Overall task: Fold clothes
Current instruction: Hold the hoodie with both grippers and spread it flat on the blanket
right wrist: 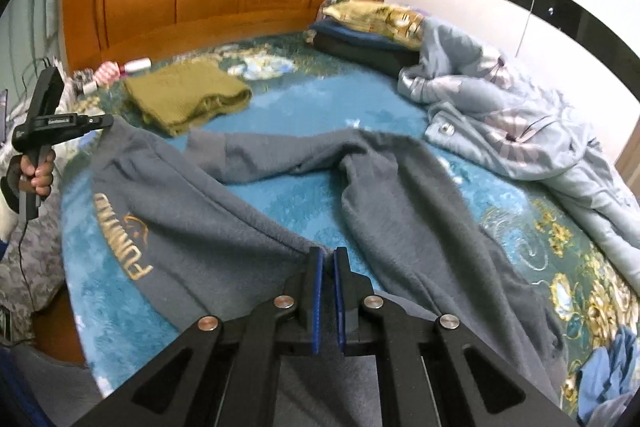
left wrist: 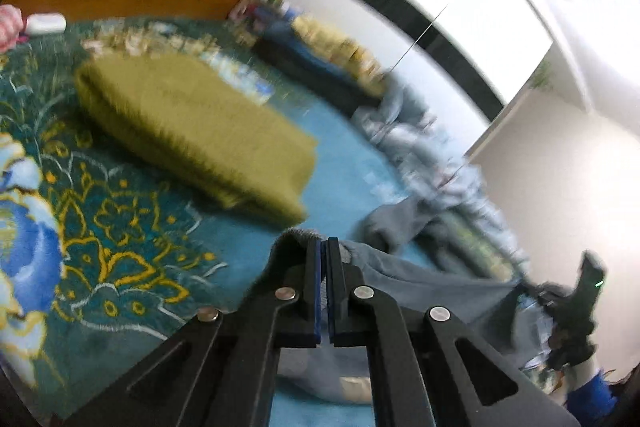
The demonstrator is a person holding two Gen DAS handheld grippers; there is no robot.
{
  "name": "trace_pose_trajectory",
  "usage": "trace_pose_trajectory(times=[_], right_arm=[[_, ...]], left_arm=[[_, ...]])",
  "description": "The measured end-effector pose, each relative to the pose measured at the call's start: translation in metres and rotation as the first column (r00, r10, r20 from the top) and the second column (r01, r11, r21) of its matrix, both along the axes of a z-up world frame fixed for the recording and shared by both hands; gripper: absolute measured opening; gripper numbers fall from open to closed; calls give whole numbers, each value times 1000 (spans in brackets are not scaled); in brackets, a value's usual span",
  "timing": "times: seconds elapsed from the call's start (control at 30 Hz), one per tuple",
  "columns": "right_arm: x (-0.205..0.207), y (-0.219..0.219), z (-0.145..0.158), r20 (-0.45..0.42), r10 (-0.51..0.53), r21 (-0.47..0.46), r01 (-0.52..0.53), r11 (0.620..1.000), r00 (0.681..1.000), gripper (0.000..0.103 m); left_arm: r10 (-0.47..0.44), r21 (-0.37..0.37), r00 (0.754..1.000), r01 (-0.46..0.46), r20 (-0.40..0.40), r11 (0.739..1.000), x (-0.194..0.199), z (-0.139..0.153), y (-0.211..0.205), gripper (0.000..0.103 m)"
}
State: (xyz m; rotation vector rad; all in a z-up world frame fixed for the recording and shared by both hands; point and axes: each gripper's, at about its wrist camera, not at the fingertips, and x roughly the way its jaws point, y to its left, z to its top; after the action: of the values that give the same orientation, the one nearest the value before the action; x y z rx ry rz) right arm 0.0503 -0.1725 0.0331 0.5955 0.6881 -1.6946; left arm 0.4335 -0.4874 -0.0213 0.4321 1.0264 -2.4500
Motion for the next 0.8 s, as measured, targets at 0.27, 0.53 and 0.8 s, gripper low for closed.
trace_pose_trajectory(times=[0.27, 0.53, 0.8], right_arm=[[11, 40, 53, 2, 67, -101, -67, 993, 998, 6], [-47, -67, -24, 97, -16, 123, 4, 992, 995, 6], [-76, -110, -91, 143, -94, 265, 53, 963, 985, 6]], left_arm=[[14, -194, 1000, -17, -19, 981, 38, 87, 59, 2], [105, -142, 941, -62, 322, 988, -41, 12, -16, 2], [97, -23, 919, -95, 382, 995, -60, -44, -51, 2]])
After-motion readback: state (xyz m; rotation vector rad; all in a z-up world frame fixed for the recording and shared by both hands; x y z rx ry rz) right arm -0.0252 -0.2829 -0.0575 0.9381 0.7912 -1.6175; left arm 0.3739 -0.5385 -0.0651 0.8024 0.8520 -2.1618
